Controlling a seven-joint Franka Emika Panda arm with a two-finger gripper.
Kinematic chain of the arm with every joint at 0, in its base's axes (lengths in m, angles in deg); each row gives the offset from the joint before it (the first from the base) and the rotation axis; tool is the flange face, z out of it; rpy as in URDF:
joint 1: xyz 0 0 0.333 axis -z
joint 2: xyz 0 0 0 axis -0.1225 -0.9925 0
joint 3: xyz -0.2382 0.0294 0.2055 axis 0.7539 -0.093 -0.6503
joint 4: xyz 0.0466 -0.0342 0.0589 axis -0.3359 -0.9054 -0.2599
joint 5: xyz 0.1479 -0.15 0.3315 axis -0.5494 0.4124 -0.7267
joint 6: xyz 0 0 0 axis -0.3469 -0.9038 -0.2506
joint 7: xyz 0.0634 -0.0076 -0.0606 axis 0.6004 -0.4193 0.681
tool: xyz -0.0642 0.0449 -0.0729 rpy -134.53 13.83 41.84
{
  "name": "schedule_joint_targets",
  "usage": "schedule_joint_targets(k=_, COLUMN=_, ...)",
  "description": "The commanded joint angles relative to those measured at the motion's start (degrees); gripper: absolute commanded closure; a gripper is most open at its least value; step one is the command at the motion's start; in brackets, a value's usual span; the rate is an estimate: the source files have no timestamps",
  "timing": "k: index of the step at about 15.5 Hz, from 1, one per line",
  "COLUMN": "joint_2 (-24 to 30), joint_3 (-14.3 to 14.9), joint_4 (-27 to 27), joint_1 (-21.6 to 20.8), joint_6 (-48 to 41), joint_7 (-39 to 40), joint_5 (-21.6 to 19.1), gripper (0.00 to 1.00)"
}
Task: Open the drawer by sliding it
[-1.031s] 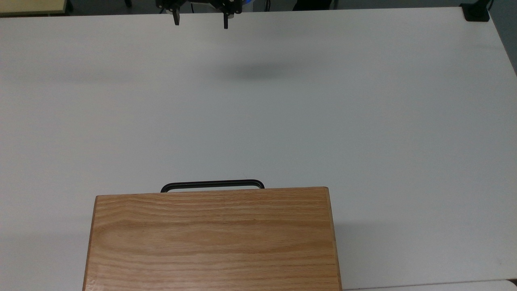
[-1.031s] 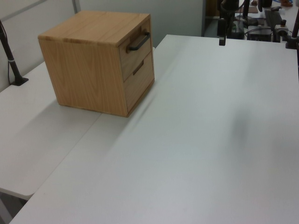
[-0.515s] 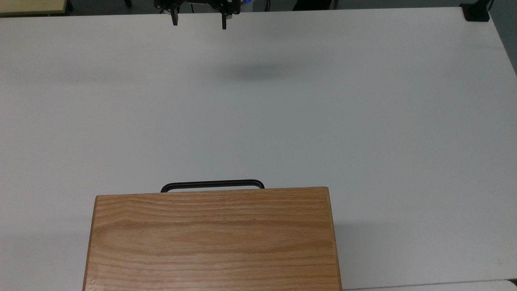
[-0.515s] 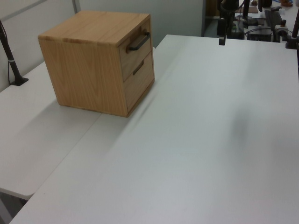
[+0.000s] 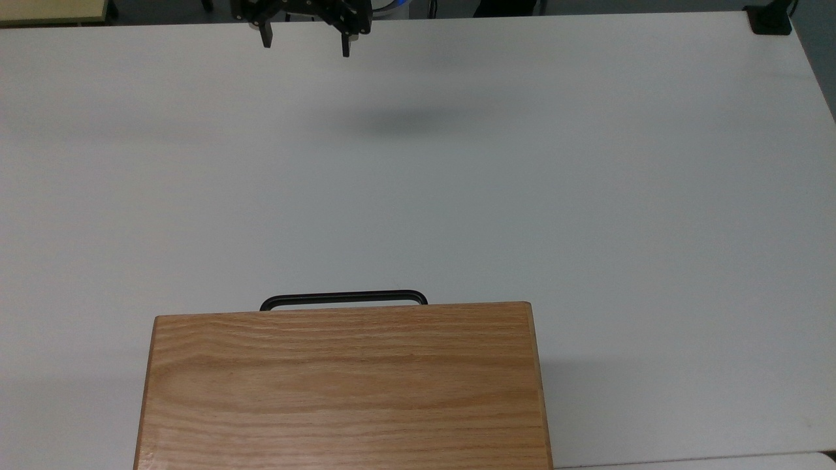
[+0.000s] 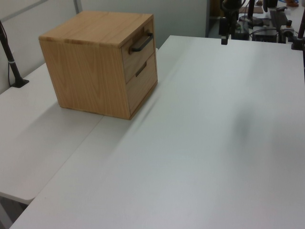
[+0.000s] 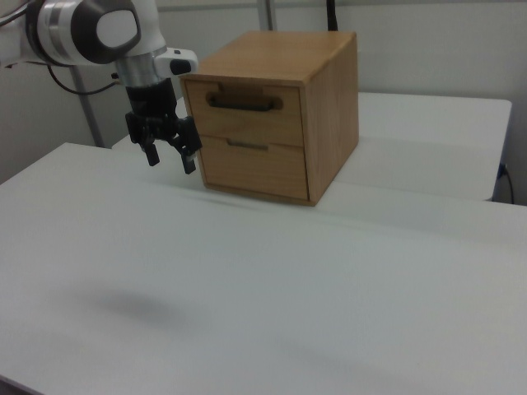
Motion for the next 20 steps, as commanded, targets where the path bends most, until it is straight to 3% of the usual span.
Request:
schedule_joint_targets(k=1, joint_2=-0.59, joint_3=0.21, joint_4=1.53, joint_1=-0.14, joint_6=-1.46, joint_7=-1.79, joint_5=-0.43, gripper=0.0)
schedule_joint_targets(k=4, joint_2=-0.59, joint_3=0.3, joint_4=1.7, joint_1=0.04, joint_6=-1.37, joint_7=-4.49, joint_5=-0.43, gripper=0.0)
schedule_joint_targets(k=11, joint_2=-1.03, joint_3=0.12, joint_4=3.81, joint_1=-0.14, joint_6=-0.41, joint_7=-29.79, joint_5=-0.87, gripper=0.0)
schedule_joint_targets(k=13, joint_2=-1.2, joint_3=0.12, joint_4=4.43, joint_1=-0.05, joint_6=-0.06, joint_7=-38.05, joint_5=-2.97, gripper=0.0)
schedule_joint_targets(k=16, joint_2=-2.0, joint_3=0.12, joint_4=4.52, joint_1=-0.22, joint_6=4.84, joint_7=-48.95, joint_5=-5.79, gripper=0.0)
schedule_joint_targets(k=20, joint_2=-4.27, joint_3=-0.4, joint_4=4.52, joint_1=-0.49, joint_6=11.88, joint_7=-61.88, joint_5=-5.97, gripper=0.0)
